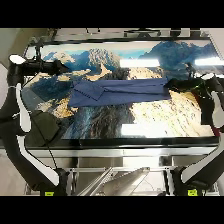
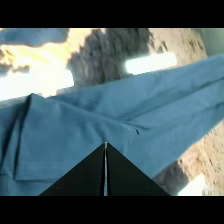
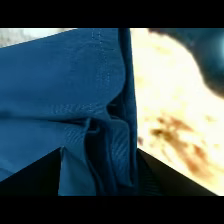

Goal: Fold the shirts.

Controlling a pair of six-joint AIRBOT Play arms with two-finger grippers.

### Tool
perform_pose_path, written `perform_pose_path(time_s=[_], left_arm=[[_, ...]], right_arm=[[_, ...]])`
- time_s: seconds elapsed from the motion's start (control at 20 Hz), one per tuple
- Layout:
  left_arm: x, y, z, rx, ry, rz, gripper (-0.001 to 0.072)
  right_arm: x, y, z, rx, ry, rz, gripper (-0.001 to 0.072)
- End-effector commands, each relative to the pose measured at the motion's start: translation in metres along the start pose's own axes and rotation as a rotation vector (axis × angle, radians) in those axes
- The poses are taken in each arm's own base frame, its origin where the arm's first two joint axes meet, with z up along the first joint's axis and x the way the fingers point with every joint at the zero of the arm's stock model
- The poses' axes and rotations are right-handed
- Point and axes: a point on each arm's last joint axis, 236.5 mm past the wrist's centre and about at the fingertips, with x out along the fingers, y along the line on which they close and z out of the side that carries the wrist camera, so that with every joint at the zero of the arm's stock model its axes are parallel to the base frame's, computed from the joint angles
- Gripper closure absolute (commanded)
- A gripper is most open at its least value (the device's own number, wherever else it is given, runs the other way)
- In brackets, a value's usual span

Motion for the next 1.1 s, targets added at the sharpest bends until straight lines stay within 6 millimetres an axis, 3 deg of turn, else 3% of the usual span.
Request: perform_pose_path(time_s=[0.0, 0.05, 0.15, 0.2, 0.35, 0.5, 0.6, 0.75, 0.9, 1.05], left_arm=[[0.019, -0.015, -0.026, -0.009, 0.094, -0.044, 0.0699], [0.029, -0.022, -0.035, -0.007, 0.122, -0.057, 0.07], [0.048, -0.037, -0.049, 0.001, 0.17, -0.08, 0.07], [0.058, -0.044, -0.055, 0.007, 0.187, -0.087, 0.07], [0.102, -0.064, -0.069, 0.023, 0.194, -0.08, 0.07], [0.166, -0.075, -0.092, 0.034, 0.21, -0.015, 0.07], [0.21, -0.087, -0.11, 0.073, 0.252, 0.017, 0.07], [0.262, -0.109, -0.124, 0.123, 0.268, 0.061, 0.07], [0.293, -0.12, -0.136, 0.12, 0.246, 0.084, 0.07], [0.305, -0.135, -0.147, 0.056, 0.257, 0.03, 0.0699]], right_arm=[[0.023, 0.01, -0.012, -0.023, 0.058, 0.013, 0.0216], [0.026, 0.013, -0.01, -0.033, 0.058, 0.015, 0.0227], [0.025, 0.021, -0.002, -0.057, 0.047, 0.018, 0.0602], [0.022, 0.025, 0.0, -0.067, 0.049, 0.027, 0.0679], [0.007, 0.044, 0.01, -0.096, 0.061, 0.06, 0.0692], [-0.018, 0.07, 0.024, -0.106, 0.051, 0.084, 0.0692], [-0.039, 0.1, 0.023, -0.138, 0.064, 0.14, 0.0692], [-0.07, 0.143, 0.017, -0.192, 0.072, 0.201, 0.0692], [-0.102, 0.181, 0.023, -0.232, 0.019, 0.242, 0.0692], [-0.126, 0.199, 0.026, -0.275, -0.022, 0.239, 0.0692]])
